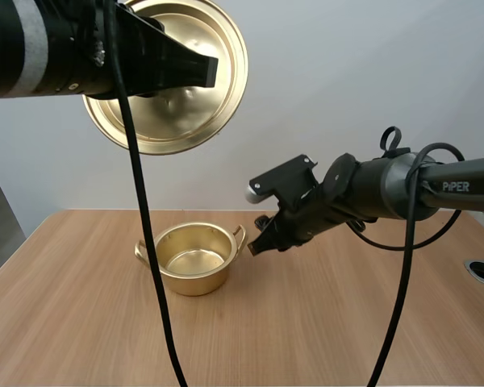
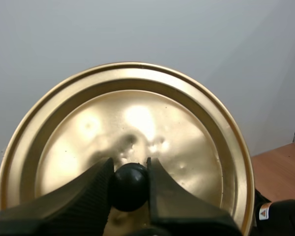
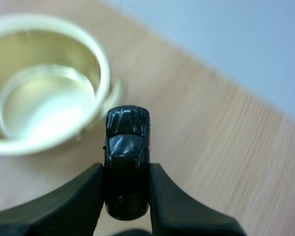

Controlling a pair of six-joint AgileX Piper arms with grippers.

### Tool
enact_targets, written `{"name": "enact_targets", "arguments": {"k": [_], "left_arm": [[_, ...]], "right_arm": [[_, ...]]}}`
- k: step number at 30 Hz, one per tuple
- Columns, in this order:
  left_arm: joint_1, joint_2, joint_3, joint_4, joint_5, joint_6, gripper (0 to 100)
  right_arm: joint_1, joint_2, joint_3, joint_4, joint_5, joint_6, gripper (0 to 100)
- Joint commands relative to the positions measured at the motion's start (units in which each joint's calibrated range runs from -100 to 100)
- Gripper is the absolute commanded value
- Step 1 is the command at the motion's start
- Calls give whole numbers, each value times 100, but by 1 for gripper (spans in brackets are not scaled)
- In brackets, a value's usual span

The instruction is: Open the pot, put the car inside, and close it

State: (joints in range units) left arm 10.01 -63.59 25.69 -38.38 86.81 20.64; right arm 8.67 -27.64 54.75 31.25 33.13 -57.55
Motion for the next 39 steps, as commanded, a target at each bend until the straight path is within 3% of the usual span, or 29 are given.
{"name": "enact_targets", "arguments": {"k": [1, 5, 10, 18, 22, 23, 24, 25, 27, 28, 34, 39], "left_arm": [[100, 0, 5, -29, 54, -3, 0], [273, 0, 5, -40, 54, -3, 0], [376, -14, 5, -56, 129, 7, 0], [434, -14, 5, -66, 200, 39, 0], [434, -3, 5, -93, 200, 65, 0], [434, -3, 5, -93, 200, 98, 0], [434, -3, 5, -93, 200, 112, 0], [434, -3, 5, -93, 184, 122, 0], [434, 9, 34, -93, 85, 133, 0], [434, 9, 110, -93, -47, 142, 0], [434, 81, 820, -228, -401, 376, 0], [434, 455, 1573, -317, -444, 598, 0]], "right_arm": [[185, 91, -275, 1708, 130, -1320, 0], [587, 486, -577, 2318, -455, -1859, 0], [920, 1304, -779, 2296, -1036, -2003, 0], [994, 2545, -964, 1942, -716, -1972, 3], [994, 2535, -964, 1942, -760, -1959, 65], [994, 2499, -964, 1956, -868, -1882, 73], [994, 2426, -964, 1956, -976, -1803, 69], [979, 2301, -949, 1956, -1040, -1769, 53], [940, 2034, -906, 1967, -1102, -1611, 4], [931, 1859, -870, 2041, -1280, -1539, 0], [618, 639, -384, 1965, -1501, -1419, 0], [-221, -774, 226, 1899, -1599, -1408, 0]]}}
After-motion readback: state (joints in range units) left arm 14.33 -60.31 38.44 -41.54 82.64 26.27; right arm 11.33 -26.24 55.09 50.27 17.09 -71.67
